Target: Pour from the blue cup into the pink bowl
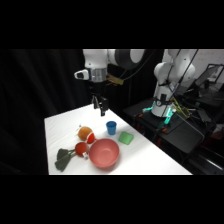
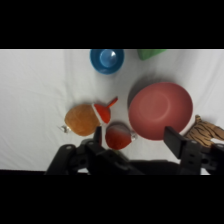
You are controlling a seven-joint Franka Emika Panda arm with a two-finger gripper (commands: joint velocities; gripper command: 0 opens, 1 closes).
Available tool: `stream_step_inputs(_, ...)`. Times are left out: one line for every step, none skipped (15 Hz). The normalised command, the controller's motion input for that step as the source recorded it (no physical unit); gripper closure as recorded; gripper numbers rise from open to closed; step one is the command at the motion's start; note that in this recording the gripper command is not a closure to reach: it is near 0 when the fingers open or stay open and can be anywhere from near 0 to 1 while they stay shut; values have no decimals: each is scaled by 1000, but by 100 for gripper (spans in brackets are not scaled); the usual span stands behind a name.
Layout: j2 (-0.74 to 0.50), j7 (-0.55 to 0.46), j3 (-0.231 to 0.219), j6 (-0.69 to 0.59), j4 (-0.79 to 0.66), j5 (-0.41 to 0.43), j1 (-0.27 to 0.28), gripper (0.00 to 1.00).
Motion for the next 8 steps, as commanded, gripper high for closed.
stream_step_inputs(-155,-11,-29,117,-135,-76,-46,0)
stream_step_inputs(-186,-27,-35,122,-193,-52,-57,0)
stream_step_inputs(-237,-32,-41,121,-267,-41,-66,0)
stream_step_inputs(-273,-34,-43,144,-313,-29,-70,0)
stream_step_inputs(-315,-60,-45,157,-362,-12,-72,0)
stream_step_inputs(-325,-43,-42,157,-369,-14,-68,0)
stream_step_inputs(-327,-51,-37,163,-383,10,-63,0)
stream_step_inputs(-314,-48,-29,163,-373,27,-54,0)
